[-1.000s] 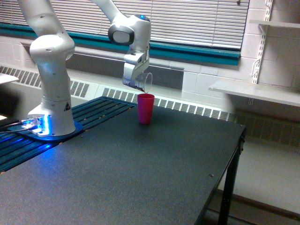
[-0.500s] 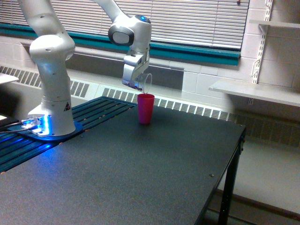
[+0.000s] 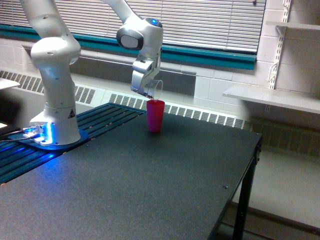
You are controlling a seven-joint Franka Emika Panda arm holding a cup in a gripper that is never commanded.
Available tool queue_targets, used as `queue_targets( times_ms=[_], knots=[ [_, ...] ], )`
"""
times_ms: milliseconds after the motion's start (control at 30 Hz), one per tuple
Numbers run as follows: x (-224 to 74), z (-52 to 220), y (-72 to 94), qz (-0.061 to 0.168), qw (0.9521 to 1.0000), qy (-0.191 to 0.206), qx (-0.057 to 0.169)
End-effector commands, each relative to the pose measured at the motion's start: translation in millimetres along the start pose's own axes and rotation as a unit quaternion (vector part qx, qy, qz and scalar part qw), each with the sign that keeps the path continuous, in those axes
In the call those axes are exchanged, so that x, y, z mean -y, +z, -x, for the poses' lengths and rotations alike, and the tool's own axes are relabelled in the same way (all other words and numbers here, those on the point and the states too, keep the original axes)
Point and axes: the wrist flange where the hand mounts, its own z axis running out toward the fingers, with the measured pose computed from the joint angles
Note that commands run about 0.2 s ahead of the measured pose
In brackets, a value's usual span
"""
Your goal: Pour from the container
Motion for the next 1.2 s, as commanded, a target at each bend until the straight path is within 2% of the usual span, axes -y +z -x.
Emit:
queue_targets(
  times_ms=[33,867,1200],
  knots=[
    [3.7,0.4,-1.7,-0.005,0.9996,-0.025,0.014],
    [5.3,0.6,-0.3,-0.018,0.9983,-0.034,0.044],
    [3.4,1.9,-1.0,-0.021,0.9984,-0.031,0.043]
  ],
)
